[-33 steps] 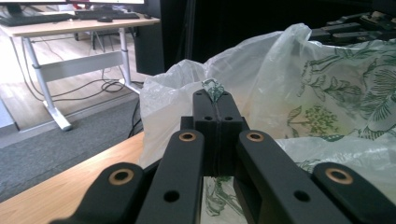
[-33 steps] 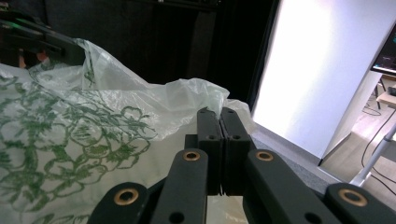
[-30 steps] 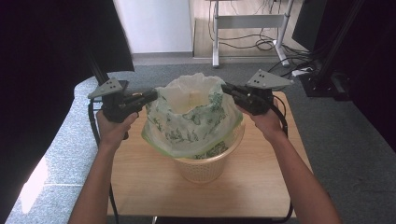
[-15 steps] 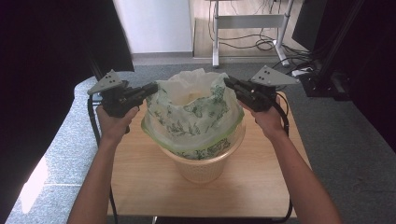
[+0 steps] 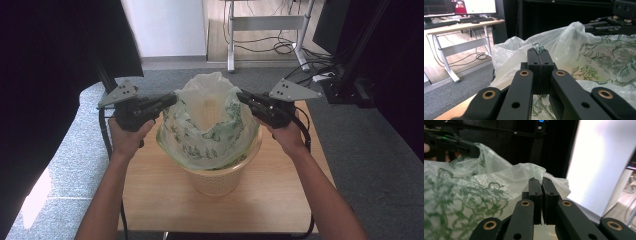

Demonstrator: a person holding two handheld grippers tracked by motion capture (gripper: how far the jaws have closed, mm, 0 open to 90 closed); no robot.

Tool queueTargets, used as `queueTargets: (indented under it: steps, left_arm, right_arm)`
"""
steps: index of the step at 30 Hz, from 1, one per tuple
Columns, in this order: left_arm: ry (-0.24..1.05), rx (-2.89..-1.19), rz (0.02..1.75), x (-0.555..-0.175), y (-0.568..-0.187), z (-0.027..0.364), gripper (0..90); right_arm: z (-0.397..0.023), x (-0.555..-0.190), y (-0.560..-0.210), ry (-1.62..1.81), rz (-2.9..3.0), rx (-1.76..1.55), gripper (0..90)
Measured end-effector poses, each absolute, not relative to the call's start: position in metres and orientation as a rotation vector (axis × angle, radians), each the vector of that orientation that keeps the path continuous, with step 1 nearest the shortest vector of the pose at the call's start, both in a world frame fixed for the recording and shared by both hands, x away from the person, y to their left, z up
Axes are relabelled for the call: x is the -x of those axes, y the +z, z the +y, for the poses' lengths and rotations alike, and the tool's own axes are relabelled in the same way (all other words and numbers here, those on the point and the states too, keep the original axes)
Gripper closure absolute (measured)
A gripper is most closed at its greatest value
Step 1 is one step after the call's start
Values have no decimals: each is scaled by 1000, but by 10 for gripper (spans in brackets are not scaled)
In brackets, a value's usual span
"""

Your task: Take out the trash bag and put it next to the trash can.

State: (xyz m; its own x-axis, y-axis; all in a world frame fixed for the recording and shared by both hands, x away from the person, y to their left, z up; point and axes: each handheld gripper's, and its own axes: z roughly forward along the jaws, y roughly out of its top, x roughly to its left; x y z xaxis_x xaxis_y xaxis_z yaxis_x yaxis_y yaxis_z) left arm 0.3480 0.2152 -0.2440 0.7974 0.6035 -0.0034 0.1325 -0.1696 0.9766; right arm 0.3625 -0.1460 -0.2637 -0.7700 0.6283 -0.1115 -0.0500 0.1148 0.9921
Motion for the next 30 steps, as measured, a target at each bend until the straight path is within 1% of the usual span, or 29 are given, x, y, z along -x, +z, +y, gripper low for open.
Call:
queueTargets:
  steps: [9, 15, 17, 22, 30]
  left_arm:
    - [448, -1752, 556, -343, -247, 207, 900]
    - [445, -1757, 546, -341, -243, 204, 900]
    - [461, -1762, 536, -339, -239, 204, 900]
    - [464, -1750, 521, -336, -230, 201, 900]
    - [431, -1762, 488, -332, -237, 187, 900]
  right_arm:
    - [-146, -359, -271, 1717, 1953, -541, 870]
    - [-146, -357, -266, 1739, 1948, -525, 869]
    - [-145, -356, -261, 1744, 1943, -513, 869]
    - [-141, -354, -254, 1750, 1935, -494, 869]
    - [-126, -346, -260, 1747, 2018, -418, 854]
